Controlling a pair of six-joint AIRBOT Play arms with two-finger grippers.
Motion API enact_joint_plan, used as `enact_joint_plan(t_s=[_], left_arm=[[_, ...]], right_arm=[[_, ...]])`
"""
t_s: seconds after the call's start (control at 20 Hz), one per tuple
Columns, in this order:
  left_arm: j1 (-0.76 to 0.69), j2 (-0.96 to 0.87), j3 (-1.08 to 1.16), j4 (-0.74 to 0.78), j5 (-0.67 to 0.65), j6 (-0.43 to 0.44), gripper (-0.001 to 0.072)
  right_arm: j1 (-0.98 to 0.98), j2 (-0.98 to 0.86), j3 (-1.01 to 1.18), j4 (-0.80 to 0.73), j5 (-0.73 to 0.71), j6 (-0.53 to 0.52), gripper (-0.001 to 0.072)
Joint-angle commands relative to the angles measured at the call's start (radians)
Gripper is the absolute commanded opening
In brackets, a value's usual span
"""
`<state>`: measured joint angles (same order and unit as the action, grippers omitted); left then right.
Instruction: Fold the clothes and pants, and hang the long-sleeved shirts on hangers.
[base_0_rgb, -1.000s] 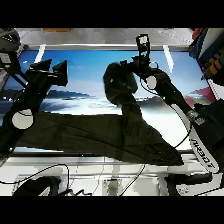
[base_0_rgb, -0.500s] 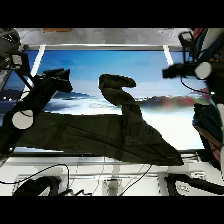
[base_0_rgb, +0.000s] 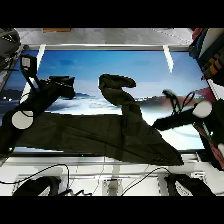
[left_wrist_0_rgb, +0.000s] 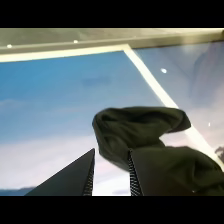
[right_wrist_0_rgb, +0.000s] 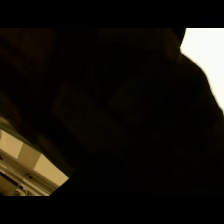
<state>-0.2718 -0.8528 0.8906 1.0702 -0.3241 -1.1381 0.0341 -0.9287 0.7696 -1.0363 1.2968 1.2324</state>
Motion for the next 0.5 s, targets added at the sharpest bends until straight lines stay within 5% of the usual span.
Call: enact_joint_plan(t_s=[0.0, 0.05, 0.1, 0.15, 0.45], left_arm=[[0.029, 0.000, -0.001, 0.004, -0.130, 0.000, 0.0224], [0.038, 0.000, -0.001, 0.004, -0.166, 0.000, 0.0224], [0.045, 0.000, -0.002, 0.003, -0.199, 0.000, 0.0224], [0.050, -0.001, -0.002, 0.003, -0.224, 0.000, 0.0225], [0.050, -0.002, -0.004, 0.003, -0.238, 0.000, 0.0225]], right_arm=[[0.048, 0.093, -0.233, 0.116, -0.115, 0.101, 0.0136], [0.056, 0.089, -0.278, 0.151, -0.166, 0.134, 0.0364], [0.065, 0.084, -0.314, 0.190, -0.214, 0.154, 0.0501], [0.075, 0.080, -0.345, 0.233, -0.254, 0.168, 0.0549], [0.183, 0.008, -0.389, 0.304, -0.361, 0.232, 0.0551]])
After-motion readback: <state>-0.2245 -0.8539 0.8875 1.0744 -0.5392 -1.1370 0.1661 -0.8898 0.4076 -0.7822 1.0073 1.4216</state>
